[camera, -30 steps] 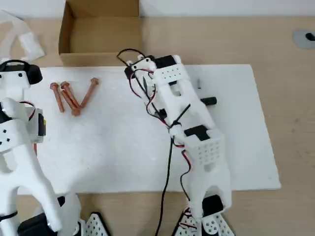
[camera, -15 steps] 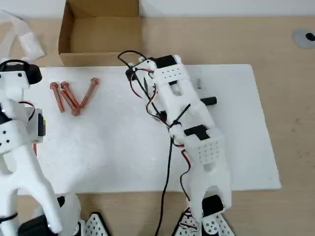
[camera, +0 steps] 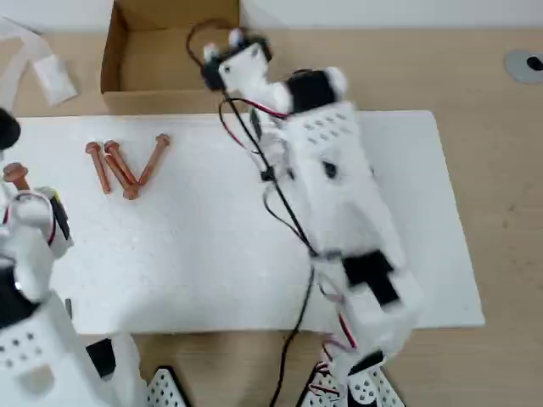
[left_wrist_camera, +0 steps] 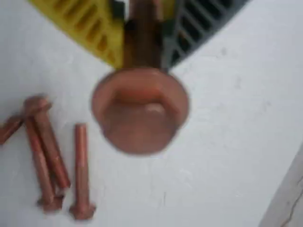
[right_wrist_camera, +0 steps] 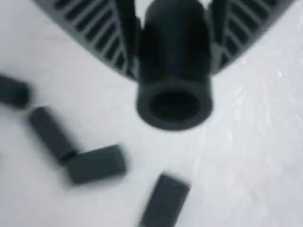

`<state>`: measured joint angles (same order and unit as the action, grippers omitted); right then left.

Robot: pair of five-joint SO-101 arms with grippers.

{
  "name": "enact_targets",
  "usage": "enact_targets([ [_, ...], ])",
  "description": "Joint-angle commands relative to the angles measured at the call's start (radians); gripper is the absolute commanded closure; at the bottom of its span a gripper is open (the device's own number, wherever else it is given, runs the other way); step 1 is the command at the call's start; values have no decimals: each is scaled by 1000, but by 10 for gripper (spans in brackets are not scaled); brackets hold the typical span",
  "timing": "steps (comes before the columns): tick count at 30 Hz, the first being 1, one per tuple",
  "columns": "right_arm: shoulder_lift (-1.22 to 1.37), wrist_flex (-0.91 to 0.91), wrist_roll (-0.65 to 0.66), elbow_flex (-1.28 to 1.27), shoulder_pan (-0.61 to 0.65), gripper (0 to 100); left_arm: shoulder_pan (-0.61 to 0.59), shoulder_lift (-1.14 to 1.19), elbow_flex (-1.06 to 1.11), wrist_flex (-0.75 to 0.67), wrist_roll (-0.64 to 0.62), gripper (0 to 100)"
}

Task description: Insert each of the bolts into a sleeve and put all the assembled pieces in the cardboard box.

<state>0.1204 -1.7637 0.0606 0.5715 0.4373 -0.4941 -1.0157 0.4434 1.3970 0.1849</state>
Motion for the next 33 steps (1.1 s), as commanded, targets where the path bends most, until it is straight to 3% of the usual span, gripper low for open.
enact_targets([
  [1,-360,-25,6,5,13,988,12,-116,98,-103,-81,992],
  [8,-811,-6,6,-340,59,988,25,-297,281,-336,-269,994],
  [12,-1026,126,3,-644,82,988,158,-364,374,-494,-327,994],
  [17,-1247,453,-3,-1101,105,988,420,-421,480,-692,-321,994],
  [21,-1417,818,-71,-1458,232,988,560,-427,523,-818,-321,993],
  [26,-1621,1178,-129,-1767,298,988,661,-429,512,-872,-319,991],
  [33,-1727,1326,-130,-1945,302,989,818,-430,359,-758,-189,994],
])
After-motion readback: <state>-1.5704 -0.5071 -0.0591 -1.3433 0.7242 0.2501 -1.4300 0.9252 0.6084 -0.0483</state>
